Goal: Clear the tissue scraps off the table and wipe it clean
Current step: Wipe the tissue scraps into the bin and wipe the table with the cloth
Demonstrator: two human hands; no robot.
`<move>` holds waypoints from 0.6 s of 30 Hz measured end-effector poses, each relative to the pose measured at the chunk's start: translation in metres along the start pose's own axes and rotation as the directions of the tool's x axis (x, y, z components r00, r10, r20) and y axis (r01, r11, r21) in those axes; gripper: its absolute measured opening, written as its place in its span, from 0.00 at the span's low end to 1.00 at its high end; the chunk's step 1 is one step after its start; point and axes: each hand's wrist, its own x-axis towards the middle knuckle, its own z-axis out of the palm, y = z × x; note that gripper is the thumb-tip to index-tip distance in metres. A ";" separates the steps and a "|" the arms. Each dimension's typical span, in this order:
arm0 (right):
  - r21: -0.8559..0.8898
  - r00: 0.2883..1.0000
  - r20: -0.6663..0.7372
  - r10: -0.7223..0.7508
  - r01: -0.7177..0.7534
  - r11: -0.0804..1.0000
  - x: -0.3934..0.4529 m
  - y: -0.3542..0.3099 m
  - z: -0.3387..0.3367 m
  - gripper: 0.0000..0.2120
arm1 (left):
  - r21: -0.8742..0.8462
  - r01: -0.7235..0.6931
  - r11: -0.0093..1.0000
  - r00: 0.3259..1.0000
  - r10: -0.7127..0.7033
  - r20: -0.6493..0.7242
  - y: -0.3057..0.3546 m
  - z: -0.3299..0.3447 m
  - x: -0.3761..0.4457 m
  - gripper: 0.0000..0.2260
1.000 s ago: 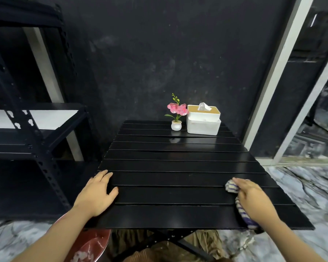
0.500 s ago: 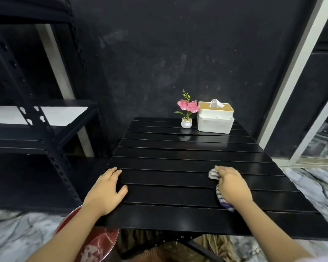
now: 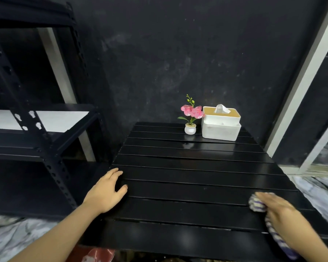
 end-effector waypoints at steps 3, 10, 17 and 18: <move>-0.043 0.988 -0.071 0.135 -0.138 0.989 0.020 0.038 -0.012 0.17 | 0.009 0.017 1.000 1.000 -0.017 -0.004 0.004 -0.002 0.031 0.27; -0.069 0.946 -0.165 0.279 -0.294 0.953 0.091 0.041 -0.004 0.20 | 0.020 -0.018 1.000 1.000 0.019 -0.010 0.001 0.012 0.070 0.28; -0.073 0.979 -0.130 0.154 -0.165 0.984 0.154 -0.052 0.036 0.21 | 0.022 -0.011 1.000 0.999 0.012 -0.036 -0.001 0.018 0.072 0.28; -0.080 0.987 -0.108 0.120 -0.129 0.988 0.159 -0.068 0.044 0.21 | 0.023 -0.012 1.000 0.999 0.013 -0.040 0.000 0.018 0.072 0.28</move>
